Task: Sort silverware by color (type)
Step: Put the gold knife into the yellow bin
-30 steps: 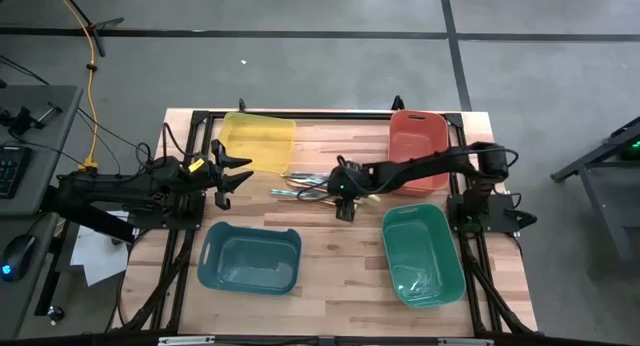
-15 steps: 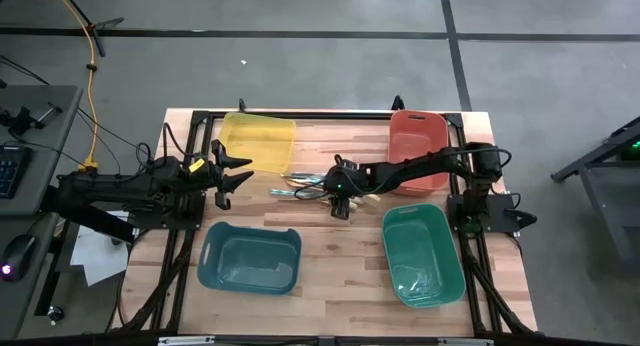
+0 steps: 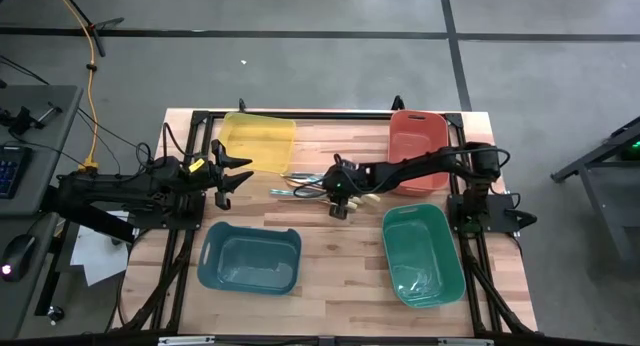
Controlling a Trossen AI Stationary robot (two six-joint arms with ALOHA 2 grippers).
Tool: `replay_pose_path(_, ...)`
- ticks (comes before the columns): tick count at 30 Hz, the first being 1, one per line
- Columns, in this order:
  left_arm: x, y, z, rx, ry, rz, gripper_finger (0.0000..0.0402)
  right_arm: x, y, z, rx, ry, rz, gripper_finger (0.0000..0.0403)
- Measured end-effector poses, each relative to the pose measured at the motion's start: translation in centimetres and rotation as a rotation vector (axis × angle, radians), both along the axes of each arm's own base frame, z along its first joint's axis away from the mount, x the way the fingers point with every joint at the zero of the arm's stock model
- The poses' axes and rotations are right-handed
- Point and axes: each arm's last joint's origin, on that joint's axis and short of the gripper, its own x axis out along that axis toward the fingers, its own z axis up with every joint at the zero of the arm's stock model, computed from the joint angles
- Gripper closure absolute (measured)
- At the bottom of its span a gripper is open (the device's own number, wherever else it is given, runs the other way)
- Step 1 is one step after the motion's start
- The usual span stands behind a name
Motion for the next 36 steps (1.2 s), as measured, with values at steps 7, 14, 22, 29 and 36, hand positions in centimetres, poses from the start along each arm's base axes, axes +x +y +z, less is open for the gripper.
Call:
replay_pose_path(7,0.0,0.0,0.0,-0.001,0.005,0.002,0.0259,0.5,-0.3,-1.3,-0.004,-0.003,-0.012,0.0315)
replay_pose_path(14,0.0,0.0,0.0,-0.001,0.005,0.003,0.0259,0.4,-0.8,-1.4,-0.010,0.001,-0.048,0.0315)
replay_pose_path(22,0.0,0.0,-0.1,-0.001,0.006,0.003,0.0259,0.5,-1.8,-1.0,0.006,-0.035,-0.063,0.0315)
replay_pose_path(29,0.0,0.0,-0.1,-0.001,0.007,0.003,0.0259,0.4,-2.3,-1.0,0.000,-0.028,-0.069,0.0315)
replay_pose_path(36,0.0,0.0,-0.1,-0.001,0.007,0.003,0.0259,0.1,-1.5,-1.3,-0.026,0.024,0.000,0.0315)
